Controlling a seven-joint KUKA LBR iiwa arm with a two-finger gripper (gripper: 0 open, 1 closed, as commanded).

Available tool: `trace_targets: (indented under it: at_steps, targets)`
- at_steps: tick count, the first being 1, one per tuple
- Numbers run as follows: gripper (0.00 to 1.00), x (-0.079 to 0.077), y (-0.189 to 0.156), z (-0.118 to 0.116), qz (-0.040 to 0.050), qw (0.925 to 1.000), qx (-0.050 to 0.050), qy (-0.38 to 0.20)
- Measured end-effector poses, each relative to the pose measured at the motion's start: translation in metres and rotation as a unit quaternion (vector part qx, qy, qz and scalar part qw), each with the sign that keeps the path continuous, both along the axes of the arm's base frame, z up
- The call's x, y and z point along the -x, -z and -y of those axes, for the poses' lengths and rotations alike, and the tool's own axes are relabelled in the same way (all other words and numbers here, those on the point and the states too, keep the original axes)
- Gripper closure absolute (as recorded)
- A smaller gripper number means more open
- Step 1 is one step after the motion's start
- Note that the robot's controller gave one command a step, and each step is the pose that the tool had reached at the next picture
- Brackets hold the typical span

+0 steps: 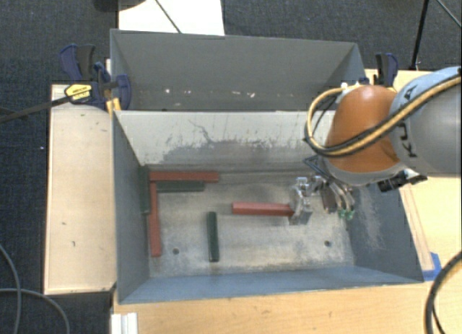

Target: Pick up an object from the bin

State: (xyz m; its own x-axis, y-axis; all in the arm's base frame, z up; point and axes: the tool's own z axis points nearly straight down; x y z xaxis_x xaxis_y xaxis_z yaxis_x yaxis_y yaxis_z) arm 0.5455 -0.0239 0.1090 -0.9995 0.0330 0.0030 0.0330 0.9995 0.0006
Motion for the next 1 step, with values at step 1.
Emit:
trace_targets:
  at_steps: [1]
  targets:
    - [1.0,0.0171,-0.1235,0.0077,0.0025,0.9997,0.0,0.026]
